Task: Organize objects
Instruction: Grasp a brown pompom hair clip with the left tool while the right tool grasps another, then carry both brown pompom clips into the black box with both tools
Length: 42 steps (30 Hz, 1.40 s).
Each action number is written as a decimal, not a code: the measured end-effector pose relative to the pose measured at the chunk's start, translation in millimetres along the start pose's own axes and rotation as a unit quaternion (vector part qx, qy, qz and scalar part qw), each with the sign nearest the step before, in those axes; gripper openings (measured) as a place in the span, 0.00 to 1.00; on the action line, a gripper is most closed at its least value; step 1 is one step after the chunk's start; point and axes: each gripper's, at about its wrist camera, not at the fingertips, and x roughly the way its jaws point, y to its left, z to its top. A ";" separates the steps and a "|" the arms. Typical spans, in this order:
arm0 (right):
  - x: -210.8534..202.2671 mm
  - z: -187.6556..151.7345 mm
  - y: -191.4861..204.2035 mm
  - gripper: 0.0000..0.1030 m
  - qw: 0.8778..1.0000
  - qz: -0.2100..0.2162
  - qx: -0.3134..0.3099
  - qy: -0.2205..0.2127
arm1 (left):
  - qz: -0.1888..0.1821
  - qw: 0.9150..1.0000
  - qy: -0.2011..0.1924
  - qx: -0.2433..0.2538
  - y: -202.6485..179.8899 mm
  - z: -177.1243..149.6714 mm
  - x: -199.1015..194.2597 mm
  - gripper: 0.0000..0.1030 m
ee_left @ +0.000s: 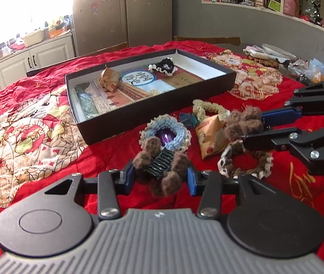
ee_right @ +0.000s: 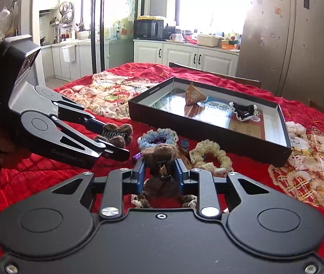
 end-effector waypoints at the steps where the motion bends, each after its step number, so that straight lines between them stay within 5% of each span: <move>1: -1.7 2.1 -1.5 0.25 1.000 -0.001 0.001 -0.002 | 0.000 1.000 -0.001 -0.003 0.8 2.4 -1.1 0.46; 16: -0.3 58.7 -44.4 0.25 0.999 -0.030 0.008 -0.029 | 0.024 0.999 -0.030 -0.010 13.9 60.1 9.3 0.47; 42: 118.1 116.4 -105.9 0.25 0.996 -0.066 0.050 -0.020 | 0.083 0.995 -0.016 -0.054 56.4 118.6 93.0 0.47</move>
